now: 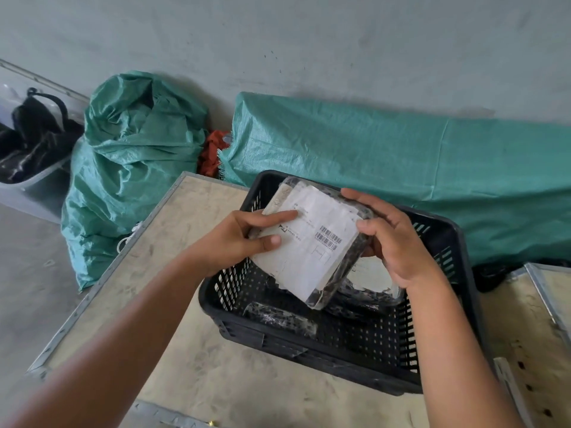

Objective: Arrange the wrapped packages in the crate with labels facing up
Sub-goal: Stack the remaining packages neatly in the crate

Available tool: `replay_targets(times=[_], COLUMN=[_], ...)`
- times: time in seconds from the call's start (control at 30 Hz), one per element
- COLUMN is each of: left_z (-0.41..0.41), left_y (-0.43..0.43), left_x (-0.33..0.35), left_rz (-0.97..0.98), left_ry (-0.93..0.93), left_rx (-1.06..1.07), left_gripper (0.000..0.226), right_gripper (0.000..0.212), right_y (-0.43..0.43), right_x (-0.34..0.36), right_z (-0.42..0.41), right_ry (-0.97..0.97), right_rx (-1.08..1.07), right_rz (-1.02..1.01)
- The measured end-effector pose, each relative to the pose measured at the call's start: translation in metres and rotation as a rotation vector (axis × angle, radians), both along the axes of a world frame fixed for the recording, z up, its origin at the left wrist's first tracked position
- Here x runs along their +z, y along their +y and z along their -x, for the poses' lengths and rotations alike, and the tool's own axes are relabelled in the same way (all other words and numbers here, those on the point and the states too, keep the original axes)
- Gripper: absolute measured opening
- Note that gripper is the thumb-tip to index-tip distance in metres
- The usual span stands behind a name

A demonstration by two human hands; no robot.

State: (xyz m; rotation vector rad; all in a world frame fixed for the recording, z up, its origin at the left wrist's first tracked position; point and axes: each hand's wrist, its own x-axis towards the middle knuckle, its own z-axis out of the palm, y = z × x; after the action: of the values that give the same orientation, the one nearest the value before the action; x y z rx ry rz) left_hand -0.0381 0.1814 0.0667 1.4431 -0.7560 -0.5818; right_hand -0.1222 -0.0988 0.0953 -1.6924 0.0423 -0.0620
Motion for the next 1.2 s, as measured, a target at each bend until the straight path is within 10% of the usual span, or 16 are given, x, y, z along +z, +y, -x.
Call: replay_targets(times=[0.4, 0.83, 1.2], left_z=[-0.043, -0.051, -0.055], left_y=[-0.07, -0.086, -0.078], left_x=[-0.059, -0.143, -0.168], left_rz=[-0.091, -0.886, -1.016], left_ry=[0.592, 0.189, -0.15], left_rx=[0.416, 0.106, -0.003], left_gripper=[0.044, 0.103, 0.122], right_gripper=[0.063, 0.094, 0.09], right_y=[0.013, 0.045, 0.047], right_x=[-0.081, -0.159, -0.179], right_z=[-0.018, -0.048, -0.05], right_ry=[0.127, 0.556, 0.609], right_rx=[-0.238, -0.09, -0.097], right_rz=[0.193, 0.615, 0.701])
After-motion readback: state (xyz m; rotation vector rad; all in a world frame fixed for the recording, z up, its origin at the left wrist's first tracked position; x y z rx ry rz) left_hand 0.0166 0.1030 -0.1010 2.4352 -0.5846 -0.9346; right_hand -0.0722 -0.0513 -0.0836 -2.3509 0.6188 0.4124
